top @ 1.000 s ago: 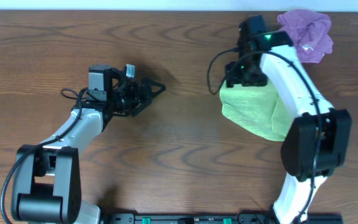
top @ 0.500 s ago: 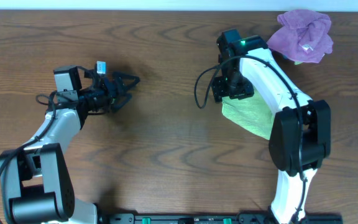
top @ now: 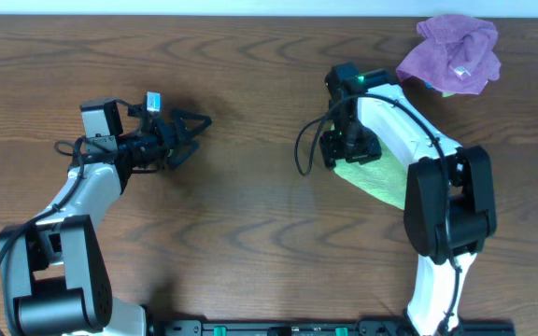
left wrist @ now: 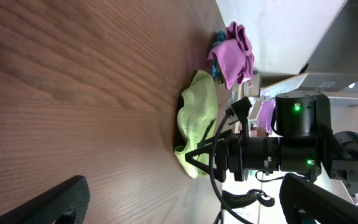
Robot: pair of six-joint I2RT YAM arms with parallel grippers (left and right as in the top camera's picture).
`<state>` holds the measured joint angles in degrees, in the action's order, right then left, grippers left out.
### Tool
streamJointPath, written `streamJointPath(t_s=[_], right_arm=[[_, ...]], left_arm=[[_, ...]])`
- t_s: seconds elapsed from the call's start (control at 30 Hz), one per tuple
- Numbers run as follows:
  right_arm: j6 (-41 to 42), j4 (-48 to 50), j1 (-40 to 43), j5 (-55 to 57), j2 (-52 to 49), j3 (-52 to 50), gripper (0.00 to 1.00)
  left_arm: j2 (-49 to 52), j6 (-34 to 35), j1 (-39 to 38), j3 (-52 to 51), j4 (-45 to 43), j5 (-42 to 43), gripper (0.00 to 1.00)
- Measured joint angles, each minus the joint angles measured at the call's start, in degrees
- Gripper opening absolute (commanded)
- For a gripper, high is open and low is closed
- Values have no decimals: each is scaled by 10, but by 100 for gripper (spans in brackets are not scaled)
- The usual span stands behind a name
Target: Fold the cloth
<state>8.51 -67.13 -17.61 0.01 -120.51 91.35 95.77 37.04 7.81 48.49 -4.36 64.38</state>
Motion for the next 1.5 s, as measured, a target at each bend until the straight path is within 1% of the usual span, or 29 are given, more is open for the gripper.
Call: streamJointPath(t_s=[0.03,0.07,0.1,0.2,0.43,0.53,0.6,0.63,0.77,0.87,0.97,1.13,1.17,1.23,1.27,1.3,1.5], right_arm=[[0,2,0,0,0,-1,70],[0,5,0,0,0,-1,70],[0,9,0,0,0,-1,70],[0,22,0,0,0,-6,70],[0,40,0,0,0,-23,70],[0,49,0,0,0,-23,70],[0,54,0,0,0,-23,70],[0,55,0,0,0,-23,70],[0,57,0,0,-1,-24,70],[0,60,0,0,-5,-24,69],[0,62,0,0,-15,-24,67],[-1,70,0,0,-21,-27,48],[-1,72,0,0,-21,-27,41],[-3,77,0,0,-21,-27,21],[-2,80,0,0,-21,-27,10],[-2,83,0,0,-21,-27,2],[0,115,-3,-19,-21,-27,1]], left_arm=[[0,-1,0,0,2,-1,100],[0,-3,0,0,6,-1,95],[0,-5,0,0,11,-2,94],[0,-16,0,1,33,-10,94],[0,-60,-2,4,146,-69,96],[0,-83,-12,5,196,-111,97],[1,-99,-23,12,245,-146,97],[1,-109,-30,19,271,-166,96],[3,-151,-60,70,361,-244,96],[3,-175,-77,110,388,-291,96],[3,-188,-84,130,391,-320,95],[3,-193,-85,132,401,-341,96],[3,-194,-85,132,402,-344,96],[3,-194,-85,132,403,-347,95],[3,-195,-85,132,404,-348,96],[3,-195,-85,132,406,-348,96],[3,-211,-85,132,418,-353,96]])
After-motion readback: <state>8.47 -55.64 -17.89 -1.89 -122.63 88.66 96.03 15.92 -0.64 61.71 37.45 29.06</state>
